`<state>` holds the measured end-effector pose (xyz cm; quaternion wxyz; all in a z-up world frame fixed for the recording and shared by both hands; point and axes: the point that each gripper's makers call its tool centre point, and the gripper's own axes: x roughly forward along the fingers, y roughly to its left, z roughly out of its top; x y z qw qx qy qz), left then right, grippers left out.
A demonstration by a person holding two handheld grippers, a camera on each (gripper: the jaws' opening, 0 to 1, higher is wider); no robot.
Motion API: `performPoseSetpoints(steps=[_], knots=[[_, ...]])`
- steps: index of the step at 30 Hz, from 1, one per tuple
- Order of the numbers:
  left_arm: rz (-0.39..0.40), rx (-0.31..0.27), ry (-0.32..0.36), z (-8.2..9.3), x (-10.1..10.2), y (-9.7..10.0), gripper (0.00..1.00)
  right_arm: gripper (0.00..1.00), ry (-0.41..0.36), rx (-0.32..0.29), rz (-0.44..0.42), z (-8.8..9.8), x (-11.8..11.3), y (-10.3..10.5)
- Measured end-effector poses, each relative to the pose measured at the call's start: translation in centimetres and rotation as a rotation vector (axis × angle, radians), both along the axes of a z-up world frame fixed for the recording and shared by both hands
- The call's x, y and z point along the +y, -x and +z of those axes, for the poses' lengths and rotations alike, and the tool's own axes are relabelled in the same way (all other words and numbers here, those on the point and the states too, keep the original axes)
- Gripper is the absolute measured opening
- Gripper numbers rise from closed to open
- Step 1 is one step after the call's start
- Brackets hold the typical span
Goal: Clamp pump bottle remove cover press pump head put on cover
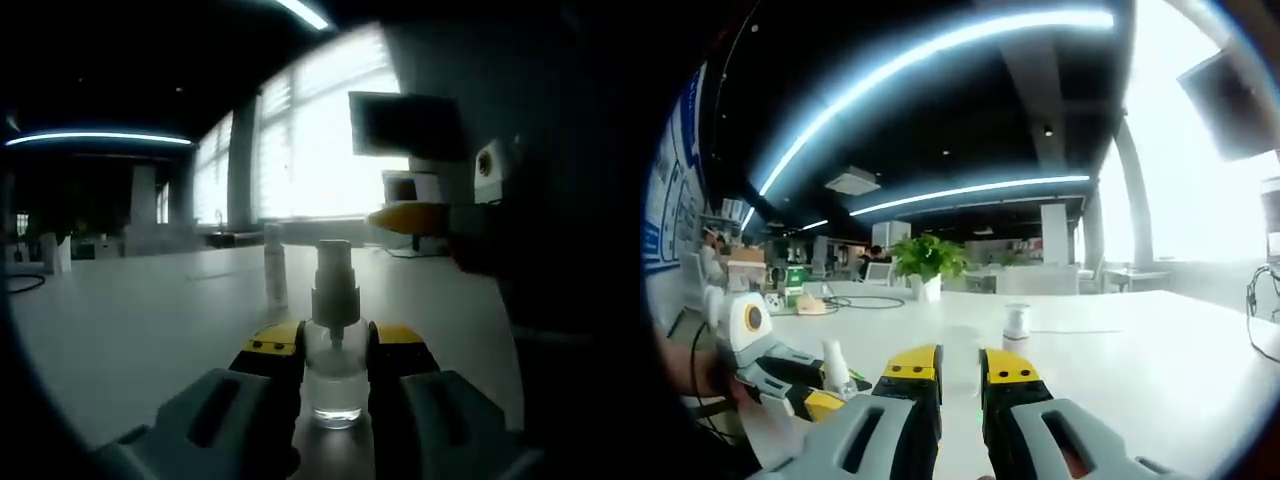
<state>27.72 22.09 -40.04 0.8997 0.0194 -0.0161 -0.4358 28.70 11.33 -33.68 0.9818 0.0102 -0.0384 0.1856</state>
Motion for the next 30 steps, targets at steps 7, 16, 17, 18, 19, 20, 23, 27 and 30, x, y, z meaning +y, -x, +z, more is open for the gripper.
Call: performPoseSetpoints(steps=[7, 16, 17, 18, 19, 20, 23, 27, 30], knots=[[0.0, 0.0, 0.0, 0.0, 0.0, 0.0, 0.16, 0.1, 0.039, 0.009, -0.045, -1.3, -1.0, -0.2], [0.0, -0.001, -0.001, 0.0, 0.0, 0.0, 0.16, 0.1, 0.036, 0.034, -0.086, -2.9, -1.9, -0.6], [0.0, -0.001, -0.001, 0.0, 0.0, 0.0, 0.16, 0.1, 0.034, 0.037, -0.092, -3.0, -2.1, -0.6], [0.0, -0.001, -0.002, 0.0, 0.0, 0.0, 0.16, 0.1, 0.032, 0.04, -0.098, -3.1, -2.3, -0.6], [0.0, -0.001, -0.002, 0.0, 0.0, 0.0, 0.16, 0.1, 0.031, 0.043, -0.104, -3.2, -2.7, -0.7], [0.0, -0.002, -0.002, 0.0, 0.0, 0.0, 0.16, 0.1, 0.028, 0.046, -0.111, -3.2, -3.0, -0.8], [0.0, -0.003, -0.003, 0.0, 0.0, -0.1, 0.16, 0.1, 0.029, 0.058, -0.127, -3.5, -3.3, -0.7], [0.0, -0.003, -0.003, -0.1, 0.0, -0.1, 0.16, 0.1, 0.05, 0.059, -0.158, -4.2, -3.6, -0.9], [0.001, -0.003, -0.004, -0.1, 0.1, -0.1, 0.16, 0.1, 0.021, 0.109, -0.175, -5.4, -4.2, -1.1]])
